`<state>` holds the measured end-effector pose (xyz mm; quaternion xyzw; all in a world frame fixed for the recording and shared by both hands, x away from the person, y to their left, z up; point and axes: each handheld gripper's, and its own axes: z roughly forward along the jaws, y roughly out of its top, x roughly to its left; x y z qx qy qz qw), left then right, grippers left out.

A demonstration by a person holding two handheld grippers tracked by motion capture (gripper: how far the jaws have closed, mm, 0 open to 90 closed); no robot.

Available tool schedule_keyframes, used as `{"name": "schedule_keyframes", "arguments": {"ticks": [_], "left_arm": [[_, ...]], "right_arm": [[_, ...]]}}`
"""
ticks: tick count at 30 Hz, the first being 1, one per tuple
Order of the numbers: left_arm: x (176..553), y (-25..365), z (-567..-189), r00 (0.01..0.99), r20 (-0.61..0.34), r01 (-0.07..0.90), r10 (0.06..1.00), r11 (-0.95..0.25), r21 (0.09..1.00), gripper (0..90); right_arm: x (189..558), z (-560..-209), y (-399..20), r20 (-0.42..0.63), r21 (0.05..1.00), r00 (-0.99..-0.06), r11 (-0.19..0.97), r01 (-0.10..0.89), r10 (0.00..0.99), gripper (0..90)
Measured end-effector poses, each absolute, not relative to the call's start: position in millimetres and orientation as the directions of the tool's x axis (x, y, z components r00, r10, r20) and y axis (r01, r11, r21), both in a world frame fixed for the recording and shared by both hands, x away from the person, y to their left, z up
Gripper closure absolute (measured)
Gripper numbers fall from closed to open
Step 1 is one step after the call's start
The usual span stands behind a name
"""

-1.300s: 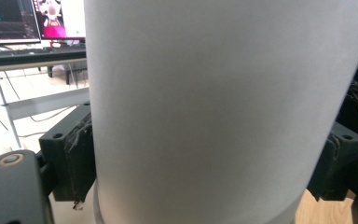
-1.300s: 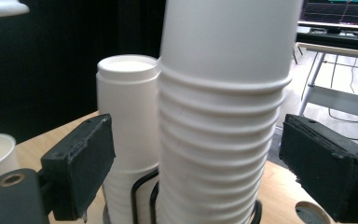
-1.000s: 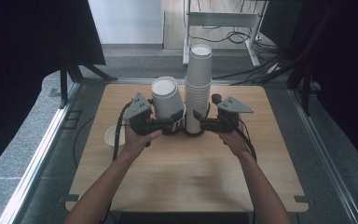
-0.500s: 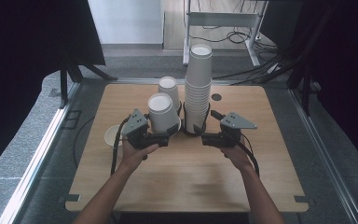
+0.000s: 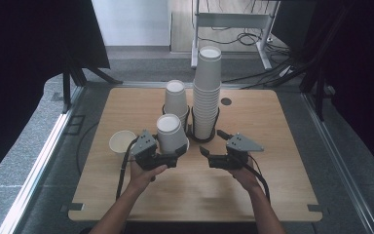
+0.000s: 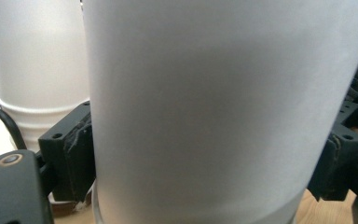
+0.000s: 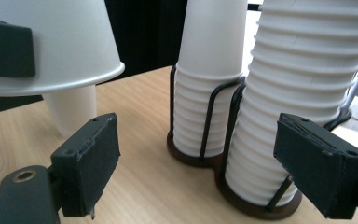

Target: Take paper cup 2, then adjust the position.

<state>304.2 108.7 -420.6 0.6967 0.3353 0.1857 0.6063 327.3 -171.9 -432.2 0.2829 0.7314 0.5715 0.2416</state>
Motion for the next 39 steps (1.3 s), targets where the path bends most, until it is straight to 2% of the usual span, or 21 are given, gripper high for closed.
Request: {"name": "schedule_keyframes", "arguments": {"ticks": [11, 24, 39], "left_arm": [[298, 115, -440, 0.692, -0.149, 0.275, 0.706, -0.066, 0.959, 13.4], [292, 111, -455, 0.691, -0.126, 0.289, 0.712, -0.113, 0.951, 13.3], [288, 100, -460, 0.702, -0.047, 0.255, 0.711, -0.189, 0.948, 13.2]], "right_arm": [[318, -453, -176, 0.011, 0.970, -0.730, 0.170, 0.174, 0.684, 15.4], [308, -466, -171, 0.002, 0.961, -0.737, 0.201, 0.188, 0.676, 15.3], [294, -459, -173, 0.028, 0.972, -0.743, 0.156, 0.177, 0.669, 15.5]]}}
